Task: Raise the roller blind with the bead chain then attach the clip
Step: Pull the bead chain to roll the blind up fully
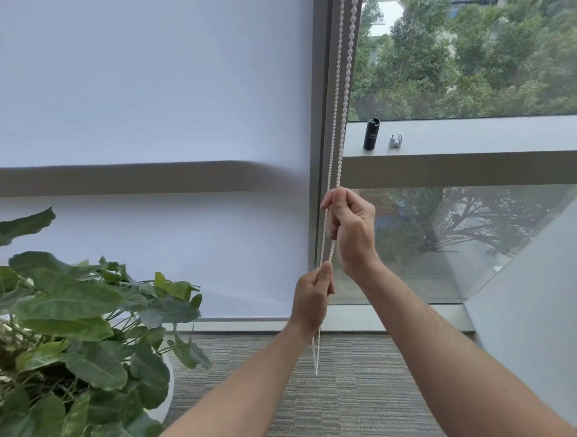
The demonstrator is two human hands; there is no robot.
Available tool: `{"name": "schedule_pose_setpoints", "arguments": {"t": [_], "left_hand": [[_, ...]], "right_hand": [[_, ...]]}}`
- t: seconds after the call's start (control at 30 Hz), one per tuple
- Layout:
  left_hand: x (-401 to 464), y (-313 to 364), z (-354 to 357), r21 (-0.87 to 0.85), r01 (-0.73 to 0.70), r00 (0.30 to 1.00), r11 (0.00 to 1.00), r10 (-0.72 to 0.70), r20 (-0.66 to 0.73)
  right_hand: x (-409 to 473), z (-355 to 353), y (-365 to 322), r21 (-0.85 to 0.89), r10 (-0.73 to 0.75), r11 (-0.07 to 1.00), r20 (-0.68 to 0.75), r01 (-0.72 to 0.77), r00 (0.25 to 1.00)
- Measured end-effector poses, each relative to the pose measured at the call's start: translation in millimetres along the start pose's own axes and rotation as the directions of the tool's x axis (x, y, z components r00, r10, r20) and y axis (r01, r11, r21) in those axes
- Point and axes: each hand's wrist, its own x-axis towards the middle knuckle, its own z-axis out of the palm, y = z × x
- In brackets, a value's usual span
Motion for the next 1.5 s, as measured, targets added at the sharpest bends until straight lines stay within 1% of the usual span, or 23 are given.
{"name": "schedule_pose_setpoints", "arguments": {"t": [0.1,0.2,0.27,0.37,0.43,0.53,0.63,0.73,0.8,0.93,1.0,1.07,1.1,1.17,1.23,1.3,1.4,1.5], "left_hand": [[-8.7,-12.6,-8.4,0.030,-0.005,1.000,1.000,0.005,-0.010],[-3.7,-5.7,-20.1,-0.013,-0.004,0.995,1.000,0.002,-0.099],[6.4,12.6,-26.1,-0.066,-0.046,0.984,0.997,0.034,-0.172],[19.8,45.7,-26.9,-0.134,-0.161,0.967,0.978,0.129,-0.219],[21.2,68.6,-22.2,-0.183,-0.243,0.957,0.953,0.205,-0.205],[21.1,92.8,-13.8,-0.197,-0.329,0.943,0.923,0.313,-0.112],[23.6,99.6,-7.5,-0.253,-0.338,0.938,0.907,0.348,-0.007],[22.0,90.0,0.2,-0.227,-0.307,0.946,0.924,0.323,0.036],[21.1,83.2,3.4,-0.218,-0.275,0.959,0.936,0.284,0.009],[26.6,80.1,4.5,-0.198,-0.261,0.965,0.945,0.249,-0.085],[29.8,80.5,5.3,-0.197,-0.257,0.966,0.946,0.243,-0.089],[32.3,77.9,6.0,-0.181,-0.255,0.966,0.950,0.242,-0.095],[33.1,74.4,6.0,-0.168,-0.251,0.966,0.953,0.237,-0.099],[31.2,60.9,3.9,-0.146,-0.211,0.976,0.966,0.200,-0.089],[26.9,41.5,-0.1,-0.113,-0.164,0.985,0.980,0.155,-0.081],[22.2,23.2,-4.3,-0.061,-0.122,0.990,0.991,0.116,-0.085],[18.2,7.8,-6.4,-0.036,-0.051,0.995,0.998,0.048,-0.090],[17.7,5.8,-7.4,-0.059,-0.036,0.996,0.998,0.031,-0.082]], "right_hand": [[-9.9,-5.0,9.8,-0.005,0.033,0.999,-0.003,-0.033,0.999],[-18.6,-1.7,16.0,0.004,0.068,0.998,0.013,-0.068,0.998],[-24.2,1.0,19.8,0.008,0.080,0.997,0.018,-0.080,0.997],[-33.1,-0.9,30.5,0.028,0.098,0.995,0.024,-0.099,0.995],[-38.3,-5.8,39.8,-0.006,0.124,0.992,0.021,-0.124,0.992],[-50.2,-15.5,58.3,-0.091,0.175,0.981,0.021,-0.173,0.984],[-62.3,-29.2,77.3,-0.146,0.231,0.962,-0.010,-0.230,0.973],[-67.6,-40.1,86.6,-0.182,0.262,0.948,-0.021,-0.262,0.965],[-68.7,-42.0,90.9,-0.195,0.281,0.941,0.003,-0.275,0.960],[-63.4,-44.8,95.6,-0.197,0.358,0.919,0.054,-0.342,0.932],[-54.3,-49.0,93.7,-0.219,0.383,0.909,0.098,-0.356,0.919],[-43.5,-52.7,88.5,-0.280,0.380,0.900,0.132,-0.333,0.916],[-37.3,-54.3,84.1,-0.301,0.382,0.895,0.138,-0.329,0.914],[-26.5,-57.5,74.9,-0.289,0.381,0.897,0.123,-0.334,0.916],[-18.3,-57.0,64.7,-0.239,0.358,0.913,0.078,-0.331,0.931],[-14.6,-49.3,53.7,-0.149,0.328,0.936,0.054,-0.317,0.943],[-13.7,-30.1,33.9,-0.048,0.250,0.968,0.116,-0.246,0.961],[-8.8,-10.3,12.3,-0.004,0.115,0.993,0.179,-0.116,0.977]]}}
